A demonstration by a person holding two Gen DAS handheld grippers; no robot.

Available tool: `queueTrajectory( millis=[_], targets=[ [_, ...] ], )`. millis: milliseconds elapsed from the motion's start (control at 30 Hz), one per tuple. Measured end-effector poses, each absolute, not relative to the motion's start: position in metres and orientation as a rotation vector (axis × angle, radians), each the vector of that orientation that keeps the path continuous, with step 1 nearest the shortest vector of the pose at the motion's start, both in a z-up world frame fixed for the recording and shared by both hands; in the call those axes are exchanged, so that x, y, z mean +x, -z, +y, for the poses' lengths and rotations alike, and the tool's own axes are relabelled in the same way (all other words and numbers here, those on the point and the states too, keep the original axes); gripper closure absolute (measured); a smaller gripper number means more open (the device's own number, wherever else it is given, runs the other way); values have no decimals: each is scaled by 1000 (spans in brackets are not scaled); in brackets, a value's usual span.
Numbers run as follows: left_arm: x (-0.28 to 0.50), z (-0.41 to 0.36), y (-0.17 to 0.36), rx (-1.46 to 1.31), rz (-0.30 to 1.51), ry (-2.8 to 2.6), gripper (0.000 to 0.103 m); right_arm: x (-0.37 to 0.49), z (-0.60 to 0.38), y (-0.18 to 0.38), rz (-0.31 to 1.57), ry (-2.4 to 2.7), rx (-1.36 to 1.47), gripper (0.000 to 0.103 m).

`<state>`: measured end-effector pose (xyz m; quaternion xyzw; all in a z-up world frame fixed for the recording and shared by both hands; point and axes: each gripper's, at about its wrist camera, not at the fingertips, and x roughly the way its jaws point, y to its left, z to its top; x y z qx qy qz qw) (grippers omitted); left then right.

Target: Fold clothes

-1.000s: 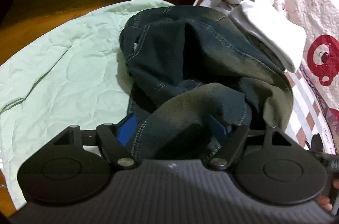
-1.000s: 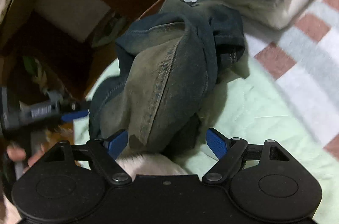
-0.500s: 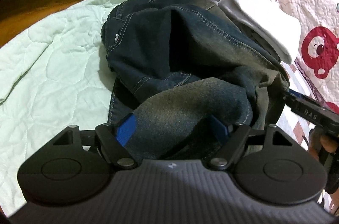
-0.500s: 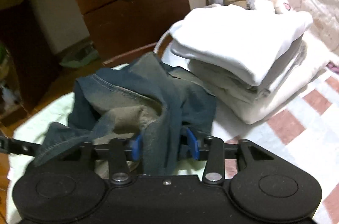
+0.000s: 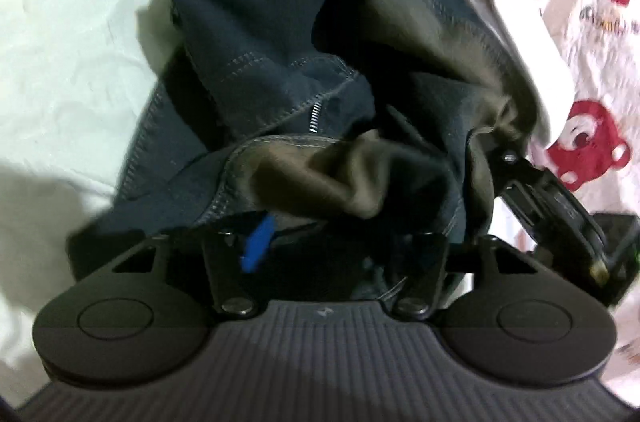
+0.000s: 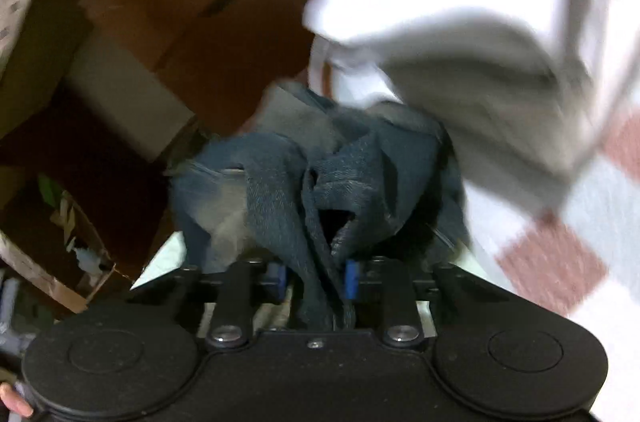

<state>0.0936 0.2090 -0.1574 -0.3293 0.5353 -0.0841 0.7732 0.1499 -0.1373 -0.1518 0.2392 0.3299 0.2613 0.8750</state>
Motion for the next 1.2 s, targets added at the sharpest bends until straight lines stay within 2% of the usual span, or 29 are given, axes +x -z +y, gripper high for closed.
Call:
queueTrajectory(
  millis=[133,167,200,400,800,1000,1100,1133,1167,1200],
  targets=[
    [88,196,136,-692,1107,255,64,145,-145,115,610,-576,570,81],
    [86,191,129,-679,1093,276,77,143,-146,107,595,-589,589,82],
    [84,185,122,-666,1078,297,86,141,-147,99,579,-603,608,82],
    [69,153,80,-586,987,419,98,114,-164,65,496,-692,716,84],
    [45,61,-11,-509,810,740,101,3,-238,-56,221,-614,636,85],
    [49,-51,-55,-399,756,946,101,-21,-300,-111,135,-506,516,85],
    [64,-120,-55,-350,771,980,101,-24,-324,-126,155,-304,316,85],
    [66,-144,-47,-318,785,981,101,-22,-334,-125,179,-198,238,83],
    [67,-169,-37,-280,801,980,100,-21,-344,-123,202,-93,160,73],
    [69,-193,-27,-242,817,978,98,-17,-353,-114,241,37,57,67]
  ],
)
